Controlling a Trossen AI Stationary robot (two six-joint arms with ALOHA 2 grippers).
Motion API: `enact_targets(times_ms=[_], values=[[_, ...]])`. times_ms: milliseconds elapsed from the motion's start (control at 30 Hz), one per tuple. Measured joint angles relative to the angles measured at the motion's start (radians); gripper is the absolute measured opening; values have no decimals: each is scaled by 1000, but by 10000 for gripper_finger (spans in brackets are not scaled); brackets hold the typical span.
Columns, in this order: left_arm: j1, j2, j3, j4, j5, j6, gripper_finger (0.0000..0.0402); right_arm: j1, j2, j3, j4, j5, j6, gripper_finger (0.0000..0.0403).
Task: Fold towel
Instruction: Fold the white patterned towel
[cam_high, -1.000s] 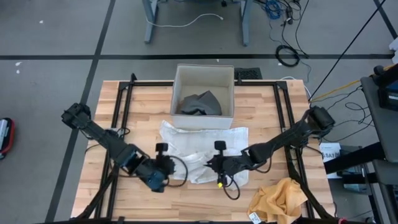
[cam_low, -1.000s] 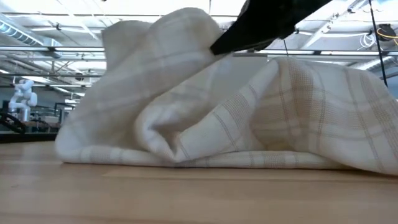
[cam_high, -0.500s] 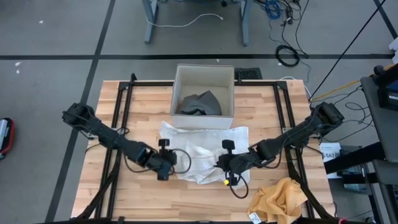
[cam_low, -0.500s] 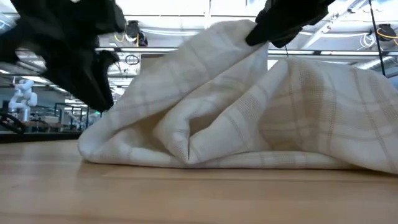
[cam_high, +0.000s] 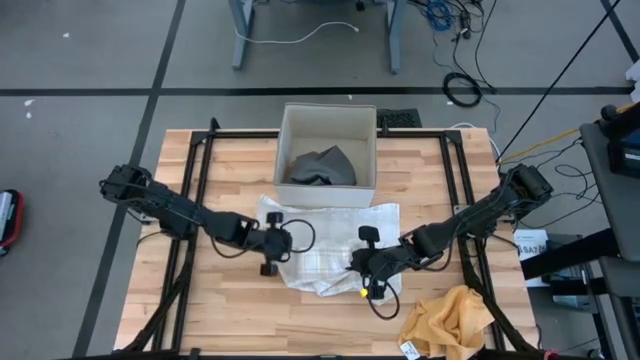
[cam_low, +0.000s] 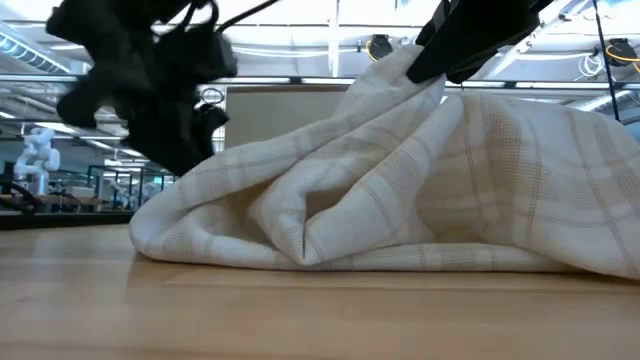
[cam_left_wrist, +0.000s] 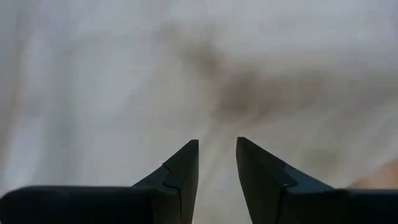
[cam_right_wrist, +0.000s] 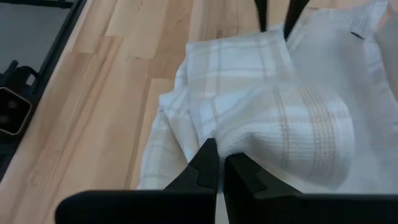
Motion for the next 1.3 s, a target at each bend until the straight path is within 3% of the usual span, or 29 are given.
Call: enact_targets(times_ms=[267,400,567,933,1067,1300], values=[[89,0,1,78,159,95,118,10,0,0,0,-6,5,0],[104,0,1,90,208,129,147,18,1,0,1,-5,6,0],[101,0,0,139,345,200,183,20,1,0,2,-4,6,0],[101,-4,0,180,412,281,189,20,1,0,1,-3,5,0],[101,-20,1,178,408,285,165,20,1,0,1,-2,5,0],[101,-25,1,168,412,307,82,20,1,0,1,-2,3,0]])
